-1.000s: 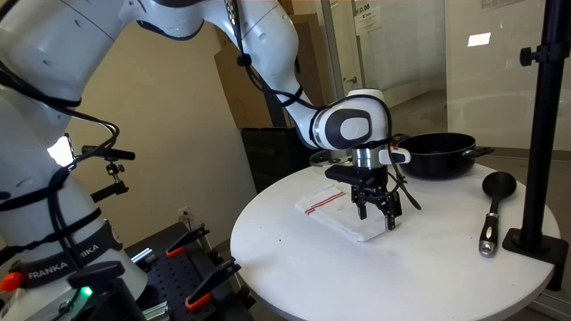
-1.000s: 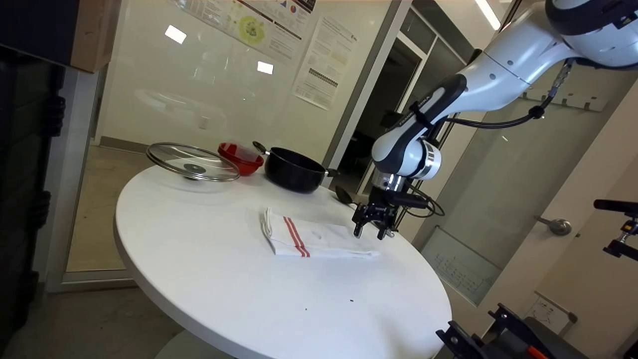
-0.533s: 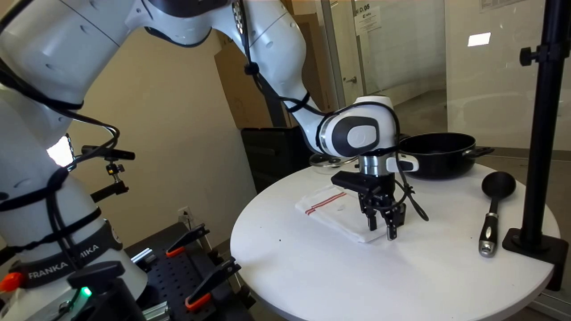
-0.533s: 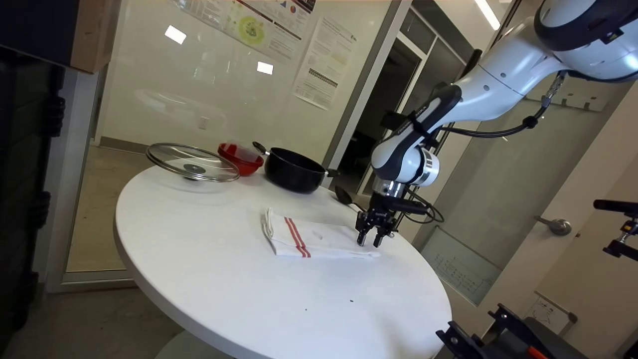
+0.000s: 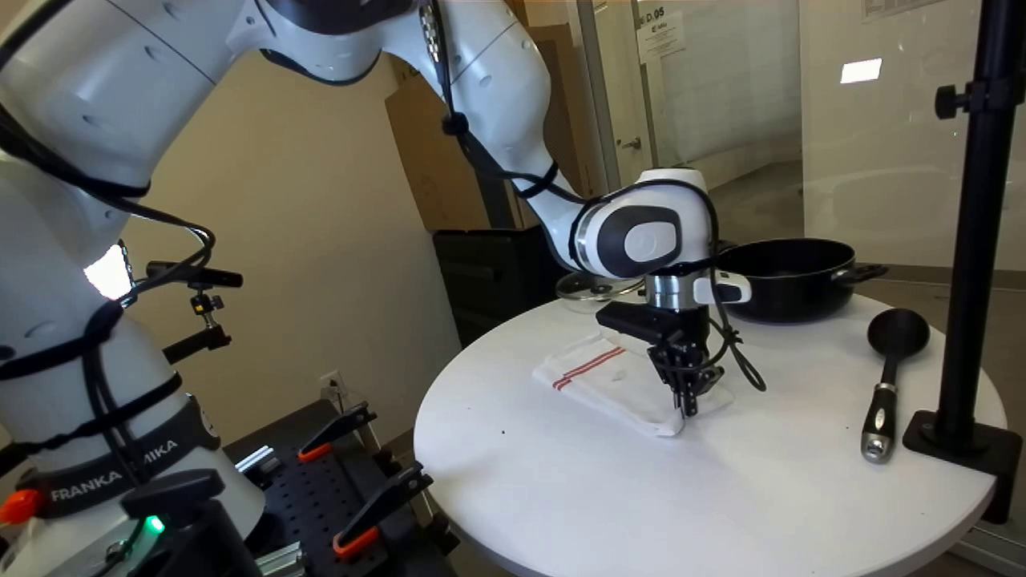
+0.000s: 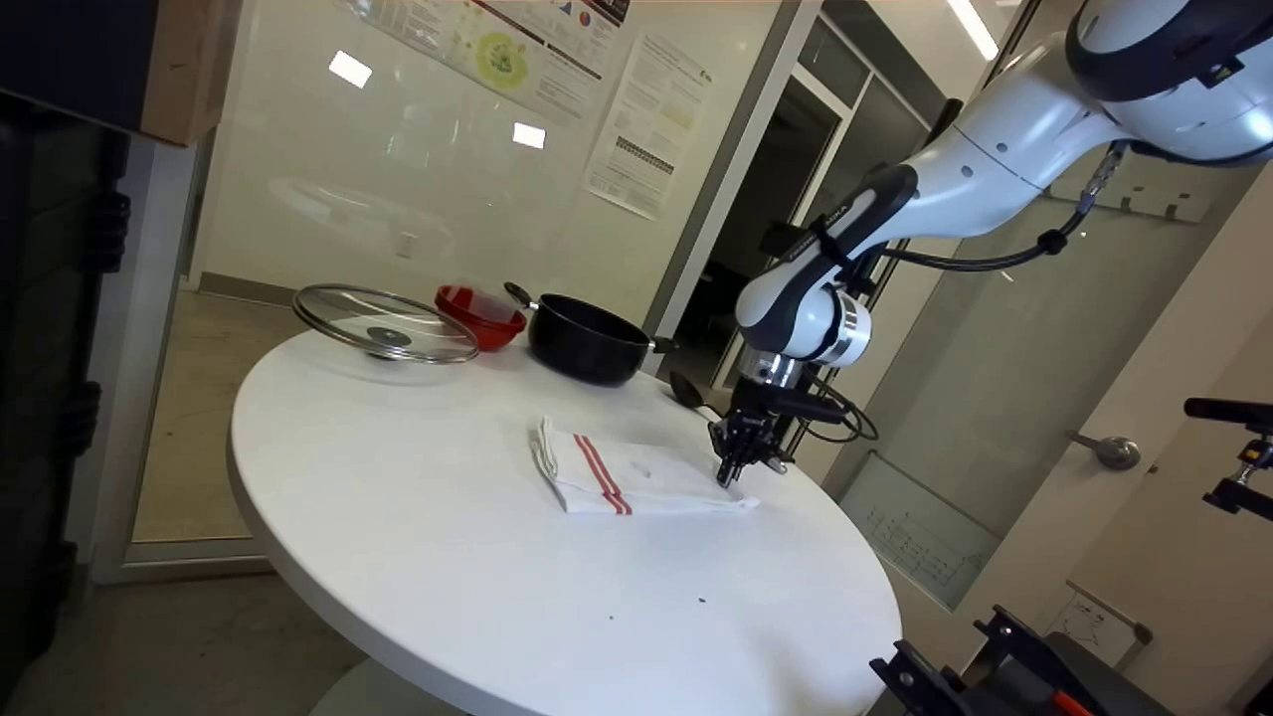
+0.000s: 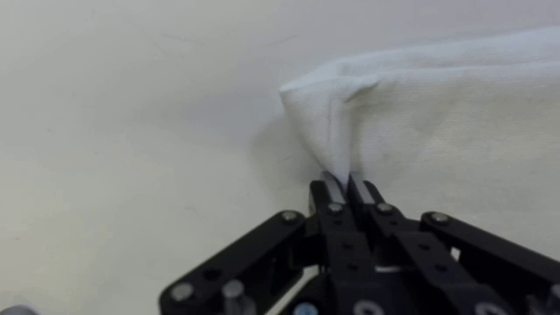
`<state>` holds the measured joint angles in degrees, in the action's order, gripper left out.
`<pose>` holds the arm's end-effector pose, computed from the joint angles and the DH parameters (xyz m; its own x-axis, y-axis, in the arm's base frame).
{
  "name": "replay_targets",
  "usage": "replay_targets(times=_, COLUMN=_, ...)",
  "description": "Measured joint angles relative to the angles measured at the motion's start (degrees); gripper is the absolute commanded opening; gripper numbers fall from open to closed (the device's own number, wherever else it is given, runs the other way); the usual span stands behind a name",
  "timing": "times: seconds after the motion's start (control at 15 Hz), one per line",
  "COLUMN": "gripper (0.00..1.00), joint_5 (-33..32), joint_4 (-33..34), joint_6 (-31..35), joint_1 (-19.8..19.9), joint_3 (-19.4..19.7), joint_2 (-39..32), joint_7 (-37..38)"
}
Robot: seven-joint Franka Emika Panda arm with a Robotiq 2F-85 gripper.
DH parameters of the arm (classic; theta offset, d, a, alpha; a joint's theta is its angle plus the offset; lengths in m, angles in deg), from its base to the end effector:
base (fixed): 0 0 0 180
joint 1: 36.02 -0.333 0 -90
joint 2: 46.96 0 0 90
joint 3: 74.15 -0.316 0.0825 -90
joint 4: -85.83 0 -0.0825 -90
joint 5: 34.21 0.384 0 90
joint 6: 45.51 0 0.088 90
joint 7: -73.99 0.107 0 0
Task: Fold the white towel
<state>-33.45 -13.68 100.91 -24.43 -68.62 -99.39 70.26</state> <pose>0.6050 -0.1846 0.0475 0.9725 -0.2116 -0.0972 -0.2061 -0.9764 0.0639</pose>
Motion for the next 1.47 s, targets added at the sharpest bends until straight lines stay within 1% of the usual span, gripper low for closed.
replay_targets(times=0.33, gripper=0.01, joint_5=3.2, joint_4=0.6, joint_6=-0.5, joint_1=1.2, joint_3=-1.2, joint_2=1.4, joint_7=0.0)
replay_targets(times=0.6, gripper=0.01, joint_5=4.5, joint_4=0.5, joint_6=-0.6, joint_1=2.0, joint_3=-1.7, joint_2=5.4, joint_7=0.0)
replay_targets(times=1.0, gripper=0.01, joint_5=4.6, joint_4=-0.3, joint_6=-0.6, joint_1=1.9, joint_3=-2.3, joint_2=11.0, joint_7=-0.2)
replay_targets(times=1.2, gripper=0.01, joint_5=4.4, joint_4=-0.6, joint_6=-1.0, joint_1=0.9, joint_3=-3.4, joint_2=11.4, joint_7=-0.7)
replay_targets(times=1.47, gripper=0.01, joint_5=3.7, joint_4=-1.1, joint_6=-2.1, joint_1=-2.2, joint_3=-5.3, joint_2=11.1, joint_7=-0.9)
